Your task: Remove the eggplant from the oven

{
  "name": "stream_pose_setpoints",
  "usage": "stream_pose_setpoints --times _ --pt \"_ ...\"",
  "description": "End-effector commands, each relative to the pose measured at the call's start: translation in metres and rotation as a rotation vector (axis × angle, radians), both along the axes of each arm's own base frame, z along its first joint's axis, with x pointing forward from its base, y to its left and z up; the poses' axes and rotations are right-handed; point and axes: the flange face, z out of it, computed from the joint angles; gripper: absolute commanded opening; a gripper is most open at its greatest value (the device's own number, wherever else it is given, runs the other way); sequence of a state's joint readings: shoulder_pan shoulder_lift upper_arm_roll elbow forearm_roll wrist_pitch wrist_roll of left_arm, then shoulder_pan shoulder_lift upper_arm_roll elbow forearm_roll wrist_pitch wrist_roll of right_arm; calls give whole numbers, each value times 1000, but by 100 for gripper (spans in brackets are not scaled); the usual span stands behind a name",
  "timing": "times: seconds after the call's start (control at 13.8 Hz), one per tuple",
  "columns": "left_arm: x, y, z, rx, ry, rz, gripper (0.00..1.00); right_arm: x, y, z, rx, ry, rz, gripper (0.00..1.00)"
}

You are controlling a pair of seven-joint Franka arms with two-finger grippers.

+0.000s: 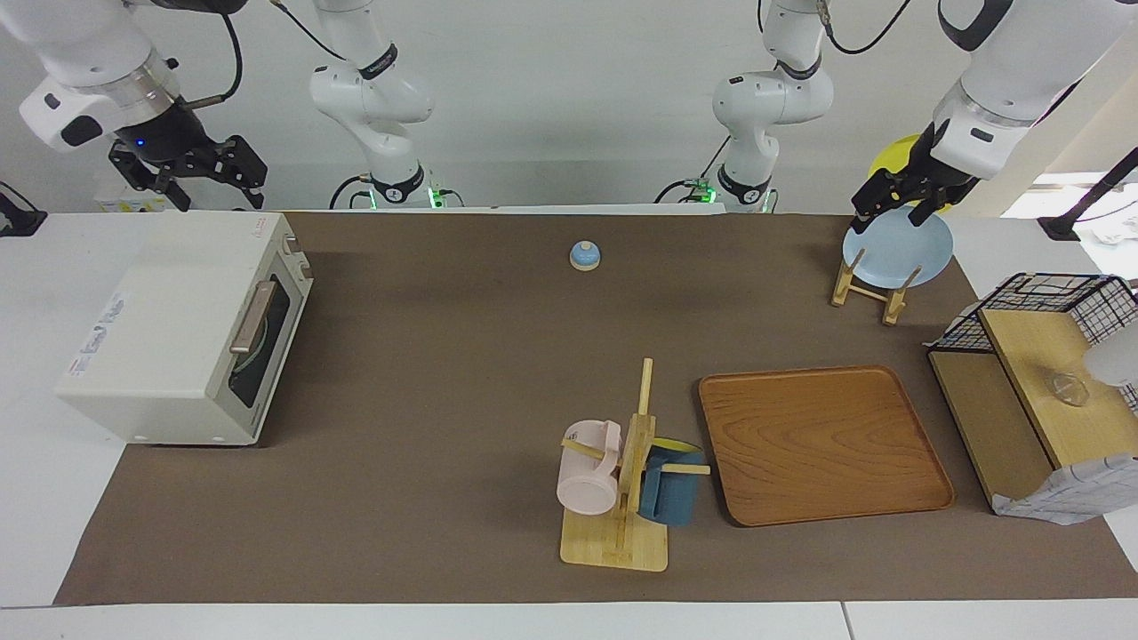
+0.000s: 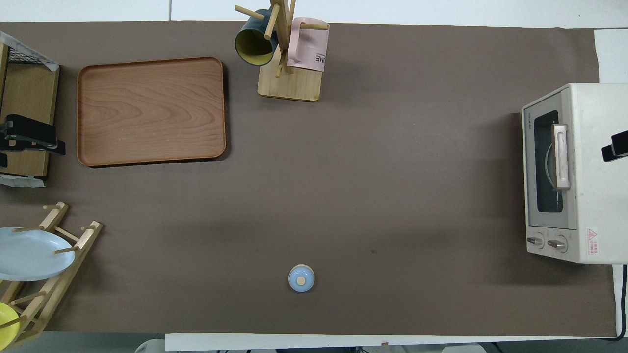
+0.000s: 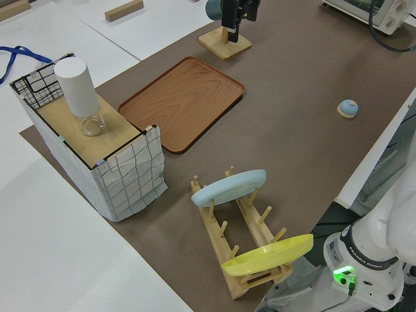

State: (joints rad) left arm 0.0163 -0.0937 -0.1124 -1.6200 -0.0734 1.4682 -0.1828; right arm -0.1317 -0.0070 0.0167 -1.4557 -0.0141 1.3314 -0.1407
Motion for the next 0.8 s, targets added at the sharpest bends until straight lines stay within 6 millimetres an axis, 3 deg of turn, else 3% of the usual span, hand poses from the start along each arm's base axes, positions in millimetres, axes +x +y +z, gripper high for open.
stream_pose_setpoints --times 0.0,0.22,0.44,0.51,0.58,0.65,0.73 --pt "-7 3 9 -12 -8 8 100 2 2 1 7 -9 -8 100" --pt "-7 2 9 -10 -10 7 100 0 5 1 8 -8 -4 100" --pt "-8 2 8 -10 -8 7 100 -7 11 -10 27 24 18 100" --pt "-8 2 9 -10 -9 9 100 -10 20 -23 29 26 71 79" --pt "-8 3 8 -10 -5 9 100 -9 31 -34 12 -36 112 43" --pt "-8 3 8 -9 -5 9 100 -7 33 -55 4 -63 121 19" --pt "-8 3 8 -9 -5 9 100 -1 31 -76 -31 -66 125 3"
